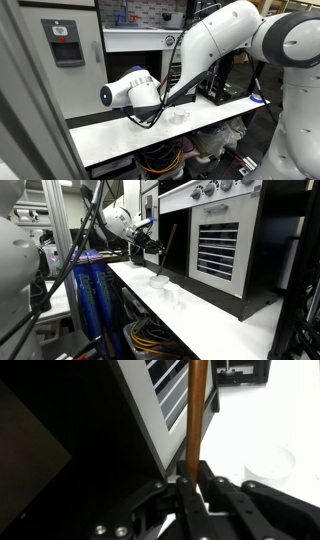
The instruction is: Use the brown spoon to stir the contents in the white bowl
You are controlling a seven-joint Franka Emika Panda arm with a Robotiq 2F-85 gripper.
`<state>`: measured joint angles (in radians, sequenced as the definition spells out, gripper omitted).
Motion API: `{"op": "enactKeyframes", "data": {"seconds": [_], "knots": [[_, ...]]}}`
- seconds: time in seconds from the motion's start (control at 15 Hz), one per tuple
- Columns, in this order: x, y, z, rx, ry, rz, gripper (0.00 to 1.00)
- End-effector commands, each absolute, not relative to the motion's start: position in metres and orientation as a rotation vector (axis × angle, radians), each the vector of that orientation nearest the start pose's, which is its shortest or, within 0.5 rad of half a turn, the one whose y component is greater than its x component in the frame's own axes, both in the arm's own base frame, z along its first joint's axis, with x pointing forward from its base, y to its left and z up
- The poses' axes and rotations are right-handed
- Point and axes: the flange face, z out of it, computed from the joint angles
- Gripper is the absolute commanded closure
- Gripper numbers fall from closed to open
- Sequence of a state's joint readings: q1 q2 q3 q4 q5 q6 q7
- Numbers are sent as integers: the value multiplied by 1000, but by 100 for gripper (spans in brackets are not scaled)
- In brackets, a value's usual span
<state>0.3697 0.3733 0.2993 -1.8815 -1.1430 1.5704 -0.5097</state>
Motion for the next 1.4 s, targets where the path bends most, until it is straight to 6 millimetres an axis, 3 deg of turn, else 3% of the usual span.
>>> {"op": "enactKeyframes", "data": {"seconds": [0.0,0.67,1.33], "knots": [[529,277,315,1351,1450,-603,97],[532,280,288,1188,1442,-662,97],[535,295,290,972,1475,-689,97]]}}
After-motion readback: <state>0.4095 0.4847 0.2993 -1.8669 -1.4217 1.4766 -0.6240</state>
